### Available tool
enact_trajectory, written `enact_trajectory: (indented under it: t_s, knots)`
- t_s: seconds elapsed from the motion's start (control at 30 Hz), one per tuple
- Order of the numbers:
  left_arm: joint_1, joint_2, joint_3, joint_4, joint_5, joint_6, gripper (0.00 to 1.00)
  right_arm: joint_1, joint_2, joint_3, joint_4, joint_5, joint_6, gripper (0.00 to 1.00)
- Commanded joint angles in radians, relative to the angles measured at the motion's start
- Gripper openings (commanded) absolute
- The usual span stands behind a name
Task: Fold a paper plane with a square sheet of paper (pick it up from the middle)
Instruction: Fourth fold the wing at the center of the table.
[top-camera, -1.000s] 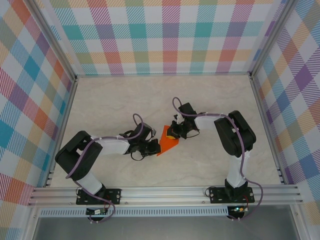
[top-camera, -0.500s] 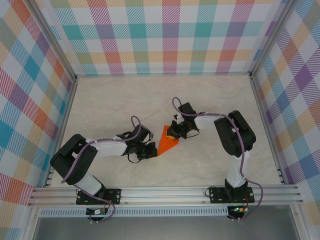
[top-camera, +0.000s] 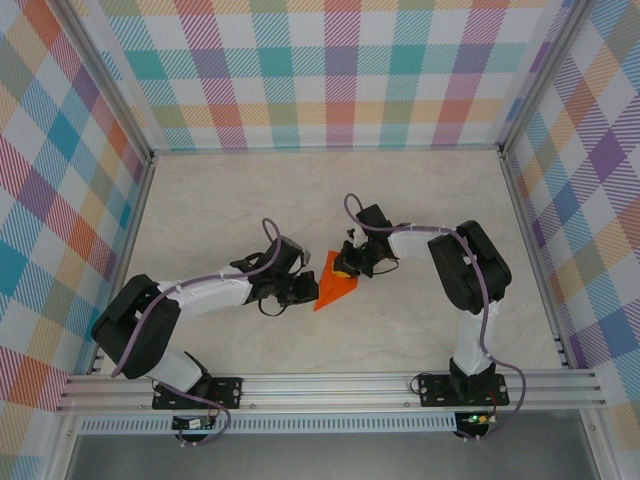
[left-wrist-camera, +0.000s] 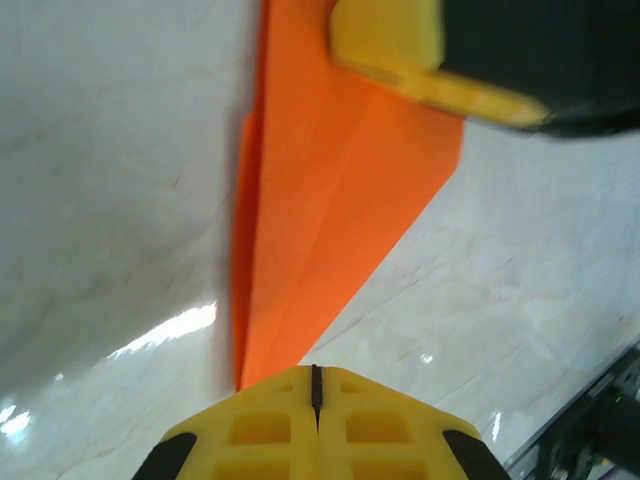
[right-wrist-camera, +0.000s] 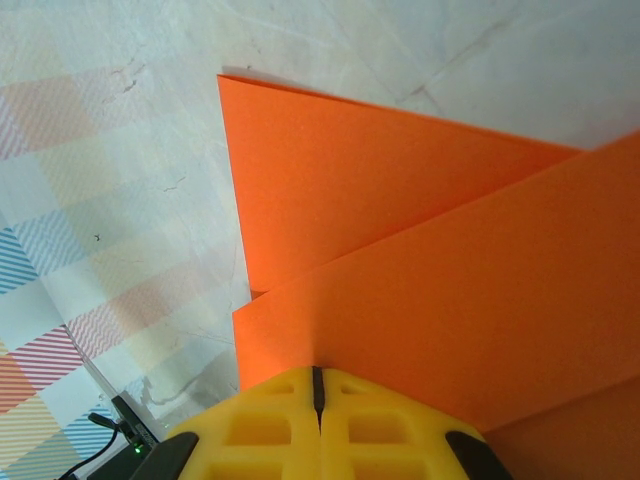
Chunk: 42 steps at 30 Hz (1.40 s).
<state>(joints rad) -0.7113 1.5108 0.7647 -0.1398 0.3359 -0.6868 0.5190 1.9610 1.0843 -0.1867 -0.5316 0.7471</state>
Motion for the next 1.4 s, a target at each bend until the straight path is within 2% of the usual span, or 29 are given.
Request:
enact_trajectory:
  t_s: [0.0,0.33,0.7,0.9,1.17,1.37]
  knots:
    - [-0.007,0.060,0.039,0.046,-0.038,-0.022,0.00,0.003,0.074,-0.017,-0.092,0.142,-0.009,0.00]
    - [-0.008,0.169,0.036,0.065,-0.023,-0.040,0.00,0.003,0.051,-0.013,-0.062,0.101,-0.026,0.00]
    - [-0.008,0.153,-0.021,0.023,-0.065,-0.051,0.00,0.006,-0.117,-0.092,0.136,-0.019,-0.082,0.00]
    - [-0.008,0.155,-0.018,0.004,-0.070,-0.042,0.00,0.050,-0.107,-0.122,0.165,-0.076,-0.097,0.01]
    - [-0.009,0.158,-0.014,0.002,-0.068,-0.038,0.00,0.102,-0.058,-0.127,0.155,-0.067,-0.091,0.01]
    - [-0.010,0.151,-0.009,-0.001,-0.066,-0.037,0.00,0.102,-0.023,-0.132,0.094,0.020,-0.095,0.00]
